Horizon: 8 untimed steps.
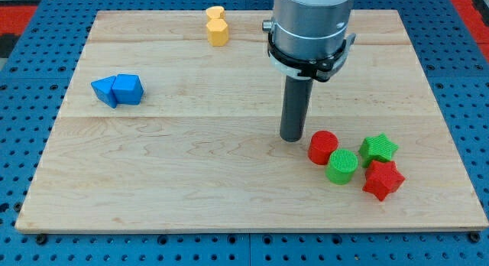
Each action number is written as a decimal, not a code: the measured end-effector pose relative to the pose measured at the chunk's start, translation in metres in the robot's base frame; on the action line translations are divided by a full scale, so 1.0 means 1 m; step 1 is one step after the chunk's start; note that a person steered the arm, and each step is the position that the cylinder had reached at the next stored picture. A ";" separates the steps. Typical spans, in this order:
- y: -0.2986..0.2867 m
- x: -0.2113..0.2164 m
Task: Move blue cube into red and green circles
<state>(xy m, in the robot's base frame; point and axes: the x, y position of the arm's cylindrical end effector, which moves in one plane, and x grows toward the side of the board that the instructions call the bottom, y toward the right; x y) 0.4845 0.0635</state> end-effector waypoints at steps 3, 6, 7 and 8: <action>0.015 -0.014; -0.249 -0.144; -0.300 -0.112; -0.301 -0.088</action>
<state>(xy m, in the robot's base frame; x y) 0.3966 -0.2375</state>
